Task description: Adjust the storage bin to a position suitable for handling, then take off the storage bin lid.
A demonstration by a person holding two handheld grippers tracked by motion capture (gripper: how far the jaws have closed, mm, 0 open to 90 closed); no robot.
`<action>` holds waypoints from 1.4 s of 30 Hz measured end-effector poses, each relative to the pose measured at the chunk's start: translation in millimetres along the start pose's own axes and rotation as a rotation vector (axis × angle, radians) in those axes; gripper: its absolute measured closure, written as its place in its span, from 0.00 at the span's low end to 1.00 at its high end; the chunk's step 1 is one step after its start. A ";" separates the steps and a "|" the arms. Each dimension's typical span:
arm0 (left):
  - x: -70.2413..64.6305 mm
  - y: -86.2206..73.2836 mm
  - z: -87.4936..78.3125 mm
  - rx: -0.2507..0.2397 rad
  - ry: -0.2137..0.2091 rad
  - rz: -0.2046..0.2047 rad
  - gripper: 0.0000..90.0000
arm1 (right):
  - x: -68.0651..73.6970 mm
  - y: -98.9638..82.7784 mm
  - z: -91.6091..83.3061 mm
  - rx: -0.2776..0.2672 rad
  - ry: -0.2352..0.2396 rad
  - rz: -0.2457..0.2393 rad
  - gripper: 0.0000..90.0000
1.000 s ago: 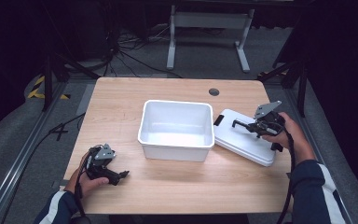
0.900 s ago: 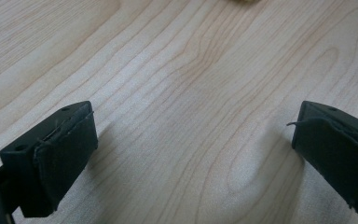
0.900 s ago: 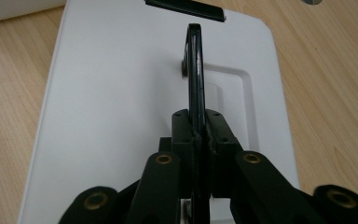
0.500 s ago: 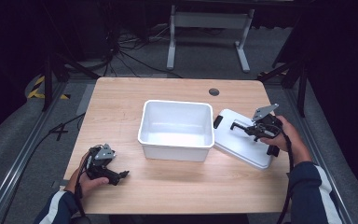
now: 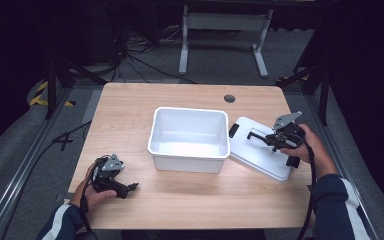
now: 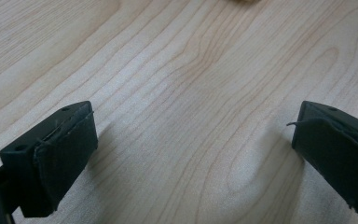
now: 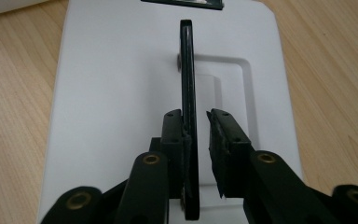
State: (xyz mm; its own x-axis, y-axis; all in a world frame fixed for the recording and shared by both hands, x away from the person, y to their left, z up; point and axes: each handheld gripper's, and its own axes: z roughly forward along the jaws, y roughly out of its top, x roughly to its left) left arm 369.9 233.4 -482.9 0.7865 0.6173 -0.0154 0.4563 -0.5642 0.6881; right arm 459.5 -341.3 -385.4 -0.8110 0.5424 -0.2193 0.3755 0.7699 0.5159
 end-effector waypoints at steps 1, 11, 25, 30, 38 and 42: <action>0.0 0.0 0.0 0.000 0.000 0.000 0.01 | 0.0 0.4 -1.9 -0.007 -0.007 -0.002 0.81; 0.7 0.2 0.0 0.000 0.000 0.006 0.00 | 5.1 5.1 -11.6 -0.050 0.006 0.016 0.73; 1.2 -0.3 -1.1 0.004 0.002 0.009 0.00 | 17.3 8.4 -32.1 -0.103 -0.044 0.073 0.60; 1.2 -0.3 -1.1 0.004 0.002 0.010 0.00 | 22.0 1.4 -39.4 -0.122 -0.065 0.095 0.57; 1.2 -0.3 -1.1 0.004 0.002 0.009 0.00 | 33.9 -9.4 -54.1 -0.168 -0.117 0.117 0.55; 1.5 -0.2 -0.9 0.004 0.001 0.011 0.00 | 42.2 -15.9 -60.5 -0.174 -0.120 0.116 0.53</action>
State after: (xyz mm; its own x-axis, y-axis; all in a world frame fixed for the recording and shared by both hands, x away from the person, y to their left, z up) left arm 370.6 234.9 -482.3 0.7912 0.6115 -0.0073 0.4492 -0.5730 0.6855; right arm 392.1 -351.0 -352.8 -0.7037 0.6682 -0.2415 0.3720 0.6361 0.6760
